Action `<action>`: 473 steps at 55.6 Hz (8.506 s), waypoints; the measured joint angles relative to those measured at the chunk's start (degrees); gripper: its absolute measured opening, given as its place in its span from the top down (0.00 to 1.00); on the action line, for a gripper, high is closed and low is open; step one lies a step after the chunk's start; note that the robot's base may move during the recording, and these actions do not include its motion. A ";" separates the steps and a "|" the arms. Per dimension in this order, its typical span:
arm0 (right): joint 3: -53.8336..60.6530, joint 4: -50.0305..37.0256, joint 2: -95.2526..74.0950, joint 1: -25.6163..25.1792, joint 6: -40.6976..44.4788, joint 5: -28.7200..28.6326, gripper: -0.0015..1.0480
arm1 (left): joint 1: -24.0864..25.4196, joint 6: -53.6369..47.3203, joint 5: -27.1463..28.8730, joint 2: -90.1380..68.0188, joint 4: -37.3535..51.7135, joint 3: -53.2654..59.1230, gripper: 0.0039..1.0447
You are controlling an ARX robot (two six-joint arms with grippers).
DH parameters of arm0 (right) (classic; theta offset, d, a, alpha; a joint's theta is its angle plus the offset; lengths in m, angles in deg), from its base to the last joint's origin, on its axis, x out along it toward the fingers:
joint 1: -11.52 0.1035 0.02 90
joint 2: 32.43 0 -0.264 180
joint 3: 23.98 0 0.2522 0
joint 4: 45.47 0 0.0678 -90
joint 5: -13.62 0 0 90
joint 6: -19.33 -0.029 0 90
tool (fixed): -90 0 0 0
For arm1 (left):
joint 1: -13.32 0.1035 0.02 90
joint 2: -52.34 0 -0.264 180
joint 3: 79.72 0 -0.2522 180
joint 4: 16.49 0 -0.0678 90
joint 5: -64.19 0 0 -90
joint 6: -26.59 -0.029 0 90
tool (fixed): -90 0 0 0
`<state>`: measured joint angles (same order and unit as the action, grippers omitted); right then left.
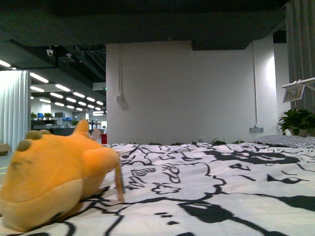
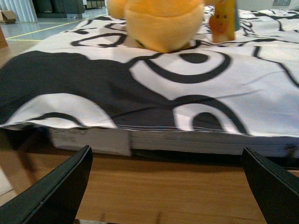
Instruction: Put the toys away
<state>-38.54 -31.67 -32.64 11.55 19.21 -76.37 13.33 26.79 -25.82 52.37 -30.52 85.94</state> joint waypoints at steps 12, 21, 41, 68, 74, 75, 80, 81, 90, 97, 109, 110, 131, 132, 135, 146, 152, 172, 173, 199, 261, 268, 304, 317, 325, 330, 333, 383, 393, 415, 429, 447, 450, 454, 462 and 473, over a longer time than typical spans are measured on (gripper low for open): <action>0.00 -0.02 -0.09 0.00 -0.02 -0.02 0.06 | -0.02 0.00 0.02 -0.13 0.00 0.00 0.06; 0.00 -0.02 -0.07 0.00 -0.02 -0.04 0.06 | -0.02 0.02 0.11 -0.07 0.04 0.00 0.06; 0.00 0.02 0.02 -0.04 -0.02 -0.46 0.06 | -0.15 0.02 0.44 -0.07 0.04 0.02 0.06; -1.99 -8.63 -13.66 9.75 -3.21 32.83 0.06 | -0.13 0.02 0.09 -0.07 0.02 0.02 0.06; -3.74 -17.05 -20.92 11.06 -2.56 32.76 0.06 | -0.13 0.02 0.07 -0.07 0.02 0.02 0.06; -4.17 -18.91 -22.60 11.28 -2.34 32.72 0.06 | -0.15 0.02 0.07 -0.07 0.02 0.02 0.06; -6.47 -26.58 -30.14 12.17 -1.53 32.30 0.06 | -0.13 0.00 0.07 -0.07 0.02 0.02 0.06; -7.02 -28.26 -31.87 12.35 -1.44 32.28 0.06 | -0.15 0.02 0.07 -0.07 0.02 0.02 0.06; -12.98 -44.19 -49.18 15.74 1.77 32.22 0.06 | -0.13 0.00 0.07 -0.07 0.02 0.02 0.06; -19.30 -55.32 -61.75 18.43 6.49 34.32 0.06 | -0.13 0.00 0.07 -0.07 0.02 0.02 0.06; -28.55 -63.01 -73.99 19.65 15.12 37.22 0.06 | -0.13 0.00 0.07 -0.07 0.02 0.02 0.06; -29.24 -63.19 -74.77 19.65 15.78 37.70 0.06 | -0.13 0.02 0.07 -0.07 0.02 0.02 0.06; -40.87 -55.69 -83.34 17.38 25.66 44.59 0.06 | -0.13 0.00 0.07 -0.07 0.02 0.02 0.06; -41.40 -54.73 -83.41 17.09 25.66 44.59 0.06 | -0.15 0.02 0.07 -0.07 0.02 0.02 0.06; -42.69 -51.95 -83.54 16.39 25.33 44.52 0.06 | -0.13 0.02 0.07 -0.07 0.02 0.02 0.06; -48.74 -38.03 -85.05 14.38 20.76 42.62 0.06 | -0.13 0.02 0.07 -0.07 0.02 0.02 0.06; -52.59 -29.88 -86.51 14.21 17.33 41.97 0.06 | -0.15 0.02 0.07 -0.07 0.02 0.02 0.06; -58.42 -21.66 -88.52 14.25 14.64 42.64 0.21 | -0.15 0.02 0.07 -0.07 0.02 0.02 0.06; -58.42 -21.66 -88.52 14.25 14.64 42.60 0.22 | -0.13 0.00 0.07 -0.07 0.02 0.02 0.06; -58.23 -17.97 -85.53 12.57 8.81 29.35 0.92 | -0.13 0.02 0.07 -0.07 0.02 0.02 0.06; -36.11 -1.84 -30.05 -19.23 -26.14 -31.41 0.94 | -0.13 0.02 0.07 -0.07 0.02 0.02 0.06; -35.08 -1.05 -29.20 -18.99 -26.10 -31.19 0.94 | -0.15 0.02 0.07 -0.07 0.02 0.02 0.06; -15.63 4.20 -12.74 -0.63 -0.17 -0.35 0.94 | -0.15 0.02 0.04 -0.09 0.02 0.02 0.06; -9.88 2.23 -8.04 -0.28 -0.02 0.15 0.94 | -0.15 0.00 0.04 -0.07 0.02 0.02 0.06; -7.08 1.22 -5.97 -0.28 -0.02 0.11 0.94 | -0.13 0.02 0.04 -0.07 0.02 0.02 0.06; -5.81 0.83 -4.94 -0.28 -0.02 0.04 0.94 | -0.15 0.02 0.04 -0.07 0.02 0.02 0.06; -5.29 0.70 -4.59 -0.28 0.00 0.02 0.94 | -0.15 0.02 0.04 -0.07 0.02 0.02 0.06; -0.02 -0.22 0.04 -0.26 -0.02 -0.04 0.94 | -0.13 0.00 0.04 -0.07 0.02 0.02 0.06; -0.02 -0.20 0.07 -0.26 0.00 -0.04 0.94 | -0.15 0.00 0.04 -0.07 0.02 0.02 0.06; -0.02 -0.20 0.04 -0.22 0.00 -0.35 0.94 | -0.09 0.00 0.24 -0.07 0.02 0.02 0.06; -0.02 -0.04 0.02 0.00 -0.02 -0.68 0.94 | -0.09 0.02 0.02 -0.09 0.02 0.02 0.06; -0.02 0.15 -0.11 0.00 -0.02 -0.11 0.94 | -0.11 0.02 0.04 -0.11 0.02 0.02 0.06; -0.02 0.15 -0.09 0.00 -0.02 -0.09 0.94 | -0.11 0.02 0.04 -0.11 0.02 0.02 0.06; -0.02 0.15 -0.11 0.00 -0.02 0.00 0.94 | -0.11 0.02 0.07 -0.11 0.02 0.02 0.06; -0.02 0.15 -0.11 0.00 -0.02 -0.02 0.94 | -0.11 0.02 0.07 -0.11 0.02 0.02 0.06; -0.02 0.15 -0.11 0.00 -0.02 -0.02 0.94 | -0.13 0.00 0.07 -0.11 0.02 0.02 0.06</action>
<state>-38.56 -31.52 -32.75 11.55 19.19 -76.40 13.20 26.79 -25.75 52.26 -30.50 85.96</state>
